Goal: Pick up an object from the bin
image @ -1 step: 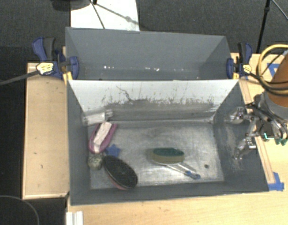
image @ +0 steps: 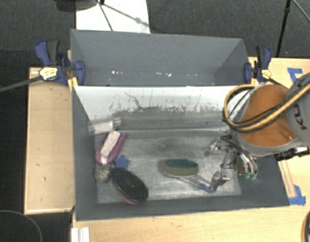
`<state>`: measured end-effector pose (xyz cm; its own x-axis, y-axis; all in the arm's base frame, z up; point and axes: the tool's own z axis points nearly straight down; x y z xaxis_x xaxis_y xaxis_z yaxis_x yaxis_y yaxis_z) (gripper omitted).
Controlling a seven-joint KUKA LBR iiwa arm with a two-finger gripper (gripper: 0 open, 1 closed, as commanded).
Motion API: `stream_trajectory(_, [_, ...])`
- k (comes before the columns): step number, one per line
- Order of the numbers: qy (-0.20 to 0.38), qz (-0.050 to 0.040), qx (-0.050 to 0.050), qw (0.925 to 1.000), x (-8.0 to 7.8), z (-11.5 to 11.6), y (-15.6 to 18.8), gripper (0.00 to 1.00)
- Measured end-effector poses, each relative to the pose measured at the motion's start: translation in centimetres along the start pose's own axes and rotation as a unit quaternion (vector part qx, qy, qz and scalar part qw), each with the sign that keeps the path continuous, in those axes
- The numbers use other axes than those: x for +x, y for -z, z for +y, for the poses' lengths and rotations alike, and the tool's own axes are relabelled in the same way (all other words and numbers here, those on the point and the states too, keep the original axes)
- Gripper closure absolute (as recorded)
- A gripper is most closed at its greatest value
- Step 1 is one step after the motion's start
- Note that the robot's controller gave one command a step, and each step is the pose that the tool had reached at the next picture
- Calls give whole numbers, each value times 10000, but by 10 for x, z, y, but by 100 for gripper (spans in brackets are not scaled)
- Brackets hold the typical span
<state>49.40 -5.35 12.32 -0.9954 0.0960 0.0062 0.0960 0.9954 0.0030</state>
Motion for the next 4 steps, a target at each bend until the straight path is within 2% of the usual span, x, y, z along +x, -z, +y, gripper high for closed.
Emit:
stream_trajectory(1, [66, -45, 3, 10000, -28, 58, -49, 0])
stream_trajectory(2, [61, -78, 12, 10000, -30, 54, -46, 100])
stream_trajectory(3, [257, -82, 10, 9996, -32, 62, 59, 100])
stream_trajectory(4, [400, -88, 14, 9992, -34, 56, 145, 100])
